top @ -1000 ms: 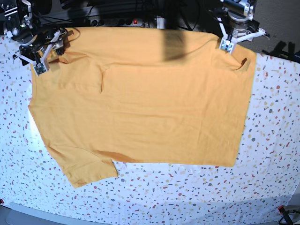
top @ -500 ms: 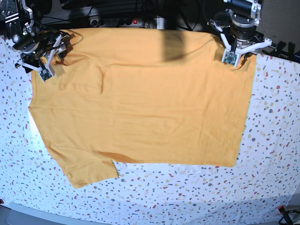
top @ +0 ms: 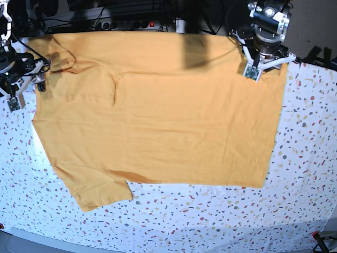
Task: Fold the T-shirt properly
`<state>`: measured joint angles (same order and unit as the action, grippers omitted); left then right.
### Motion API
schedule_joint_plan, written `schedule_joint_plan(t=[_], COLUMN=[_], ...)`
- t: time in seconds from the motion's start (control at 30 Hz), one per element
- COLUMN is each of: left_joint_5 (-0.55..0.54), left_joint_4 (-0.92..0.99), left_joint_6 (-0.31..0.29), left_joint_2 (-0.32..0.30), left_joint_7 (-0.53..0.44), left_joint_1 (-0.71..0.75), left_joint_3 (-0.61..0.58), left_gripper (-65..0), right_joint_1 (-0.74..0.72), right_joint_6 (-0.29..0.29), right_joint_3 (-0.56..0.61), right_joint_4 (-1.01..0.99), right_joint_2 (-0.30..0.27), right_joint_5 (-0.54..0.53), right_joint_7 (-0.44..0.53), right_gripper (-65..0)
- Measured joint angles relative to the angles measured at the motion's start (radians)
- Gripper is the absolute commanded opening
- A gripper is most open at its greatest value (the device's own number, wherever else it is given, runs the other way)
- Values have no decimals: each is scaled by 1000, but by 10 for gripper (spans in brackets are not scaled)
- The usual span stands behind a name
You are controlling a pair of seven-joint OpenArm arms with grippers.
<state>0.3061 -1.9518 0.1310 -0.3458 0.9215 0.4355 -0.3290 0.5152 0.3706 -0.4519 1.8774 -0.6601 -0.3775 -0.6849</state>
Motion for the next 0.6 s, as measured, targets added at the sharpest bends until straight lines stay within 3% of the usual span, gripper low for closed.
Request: schedule_joint_plan(t=[0.23, 0.43, 0.6], left_joint_5=[-2, -185, -193], left_joint_4=[37, 159, 346], left_joint_6=[1, -25, -27], left_joint_2=[0, 5, 6], left_joint_7=[-6, -123, -214], left_joint_1=[-143, -222, -290], left_joint_3=[-2, -1, -5], left_gripper=[-465, -465, -465], right_joint_1=[0, -3, -16], right_joint_6=[8, 8, 8], right_joint_3=[-45, -45, -45], right_joint_4=[1, 1, 1], right_joint_2=[0, 1, 1], right_joint_5=[-38, -47, -48], right_joint_7=[-1, 2, -2], right_gripper=[-225, -225, -225])
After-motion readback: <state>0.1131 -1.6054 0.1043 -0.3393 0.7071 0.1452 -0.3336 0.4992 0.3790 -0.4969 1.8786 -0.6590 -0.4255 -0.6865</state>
